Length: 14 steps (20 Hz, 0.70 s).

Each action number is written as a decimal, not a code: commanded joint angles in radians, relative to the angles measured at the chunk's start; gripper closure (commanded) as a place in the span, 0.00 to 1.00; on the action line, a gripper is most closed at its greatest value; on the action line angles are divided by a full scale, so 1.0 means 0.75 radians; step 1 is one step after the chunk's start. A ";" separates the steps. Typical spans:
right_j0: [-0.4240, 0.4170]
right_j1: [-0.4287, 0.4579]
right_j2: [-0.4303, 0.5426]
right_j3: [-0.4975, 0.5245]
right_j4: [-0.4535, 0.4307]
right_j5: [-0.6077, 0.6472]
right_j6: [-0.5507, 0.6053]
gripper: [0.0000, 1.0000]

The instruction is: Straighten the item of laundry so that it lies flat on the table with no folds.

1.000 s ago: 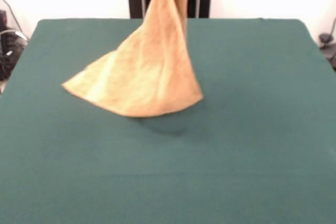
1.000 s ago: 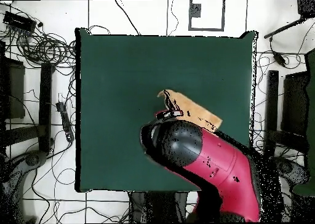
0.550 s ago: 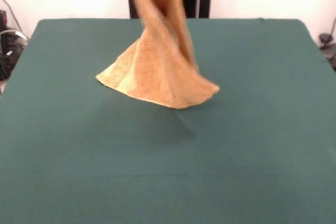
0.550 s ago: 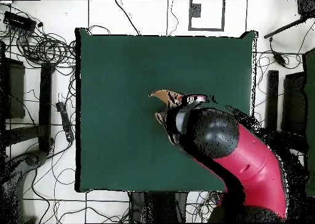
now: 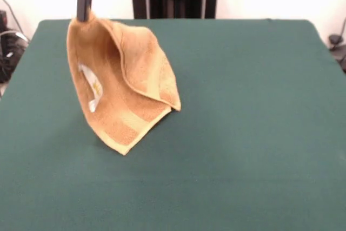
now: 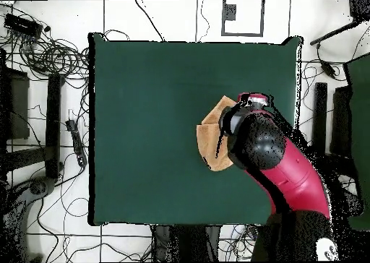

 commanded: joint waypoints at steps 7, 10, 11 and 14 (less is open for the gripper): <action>-0.054 -0.103 0.145 0.263 -0.178 0.316 -0.148 1.00; -0.166 -0.098 0.257 0.337 -0.211 0.202 -0.191 1.00; -0.205 -0.086 0.307 0.359 -0.218 0.152 -0.197 1.00; -0.128 -0.051 0.300 0.294 -0.214 0.157 -0.044 1.00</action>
